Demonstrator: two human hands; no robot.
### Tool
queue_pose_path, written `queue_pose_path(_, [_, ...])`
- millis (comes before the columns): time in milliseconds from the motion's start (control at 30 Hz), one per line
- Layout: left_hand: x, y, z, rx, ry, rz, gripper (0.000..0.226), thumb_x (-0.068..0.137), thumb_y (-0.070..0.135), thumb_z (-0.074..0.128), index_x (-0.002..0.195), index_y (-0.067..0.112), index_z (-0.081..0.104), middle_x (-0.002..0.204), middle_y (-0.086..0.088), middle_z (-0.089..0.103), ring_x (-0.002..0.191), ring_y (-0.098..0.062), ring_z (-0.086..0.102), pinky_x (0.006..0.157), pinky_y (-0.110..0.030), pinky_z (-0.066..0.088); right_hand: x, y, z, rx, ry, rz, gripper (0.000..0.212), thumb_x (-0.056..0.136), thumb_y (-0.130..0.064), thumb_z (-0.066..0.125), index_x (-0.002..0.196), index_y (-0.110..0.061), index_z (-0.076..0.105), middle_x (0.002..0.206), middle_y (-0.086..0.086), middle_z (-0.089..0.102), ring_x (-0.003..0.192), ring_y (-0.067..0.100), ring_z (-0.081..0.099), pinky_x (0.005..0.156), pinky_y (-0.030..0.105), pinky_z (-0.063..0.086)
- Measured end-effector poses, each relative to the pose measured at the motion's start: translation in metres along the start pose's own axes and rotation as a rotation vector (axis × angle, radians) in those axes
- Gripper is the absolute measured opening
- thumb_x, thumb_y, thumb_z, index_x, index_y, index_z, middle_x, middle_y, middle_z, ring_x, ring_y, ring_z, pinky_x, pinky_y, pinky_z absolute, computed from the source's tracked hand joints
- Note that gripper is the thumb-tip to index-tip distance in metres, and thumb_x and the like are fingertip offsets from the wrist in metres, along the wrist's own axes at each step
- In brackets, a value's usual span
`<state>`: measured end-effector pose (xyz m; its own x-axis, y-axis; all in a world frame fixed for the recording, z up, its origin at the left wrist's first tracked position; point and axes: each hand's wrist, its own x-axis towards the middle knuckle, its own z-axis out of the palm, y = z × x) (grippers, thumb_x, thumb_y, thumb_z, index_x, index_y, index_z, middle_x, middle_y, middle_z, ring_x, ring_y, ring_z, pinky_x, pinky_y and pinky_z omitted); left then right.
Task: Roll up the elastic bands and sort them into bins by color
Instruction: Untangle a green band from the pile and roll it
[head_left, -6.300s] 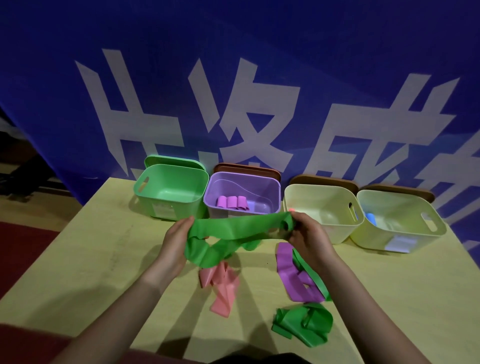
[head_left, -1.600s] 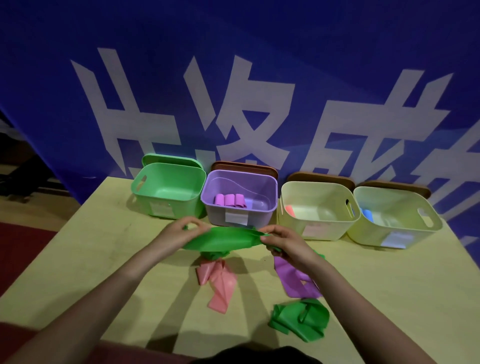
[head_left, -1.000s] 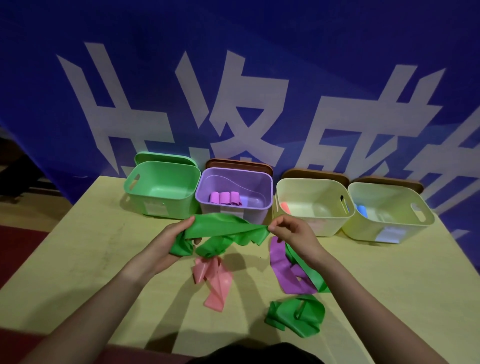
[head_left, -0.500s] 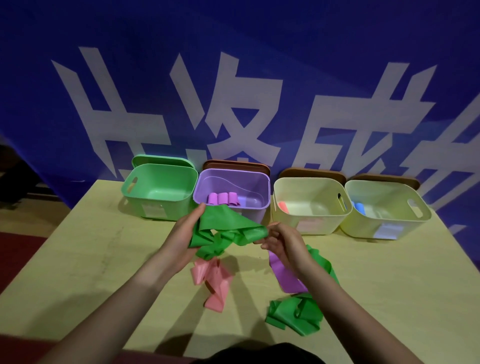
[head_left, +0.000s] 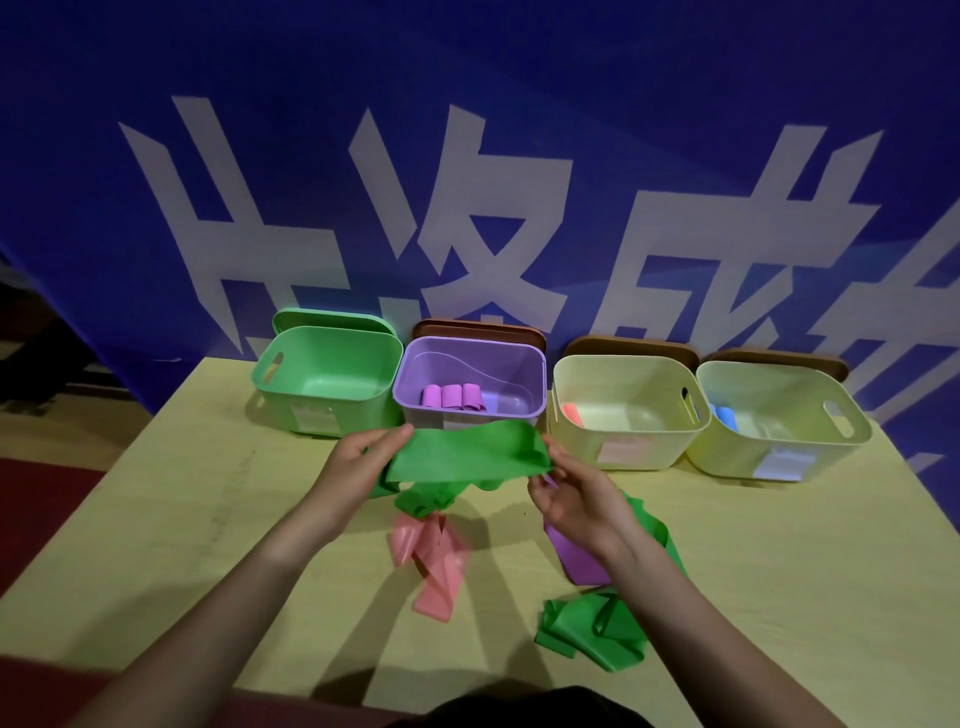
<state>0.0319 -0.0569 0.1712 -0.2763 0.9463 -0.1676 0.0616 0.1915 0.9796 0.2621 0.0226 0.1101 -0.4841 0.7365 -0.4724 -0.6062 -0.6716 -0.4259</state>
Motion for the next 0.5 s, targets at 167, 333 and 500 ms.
queue_pose_path(167, [0.008, -0.022, -0.012, 0.221, 0.014, -0.003, 0.033, 0.094, 0.025, 0.057, 0.081, -0.002, 0.071, 0.088, -0.016, 0.068, 0.082, -0.018, 0.063, 0.073, -0.023, 0.043, 0.003, -0.007, -0.002, 0.269, -0.094, 0.015, 0.080, 0.033, 0.014, 0.091, 0.106, -0.004, 0.064, 0.092, 0.015, 0.071, 0.076, 0.026, 0.071, 0.062, 0.032, 0.059])
queue_pose_path(333, [0.008, -0.023, -0.012, 0.229, 0.079, -0.061, 0.025, 0.094, 0.027, 0.058, 0.074, 0.022, 0.071, 0.069, 0.014, 0.070, 0.071, 0.005, 0.062, 0.068, -0.012, 0.044, -0.004, -0.004, 0.002, 0.131, -0.086, 0.017, 0.027, 0.058, 0.009, 0.083, 0.079, 0.002, 0.068, 0.085, 0.014, 0.066, 0.071, 0.018, 0.064, 0.062, 0.028, 0.057])
queue_pose_path(500, [0.010, -0.020, -0.018, 0.245, 0.109, -0.062, 0.024, 0.093, 0.028, 0.058, 0.078, 0.016, 0.072, 0.084, -0.002, 0.072, 0.082, -0.014, 0.063, 0.074, -0.027, 0.044, -0.003, -0.002, -0.001, -0.312, 0.056, -0.114, 0.009, 0.088, 0.001, 0.054, 0.090, -0.005, 0.062, 0.072, 0.003, 0.067, 0.062, 0.007, 0.060, 0.055, 0.015, 0.050])
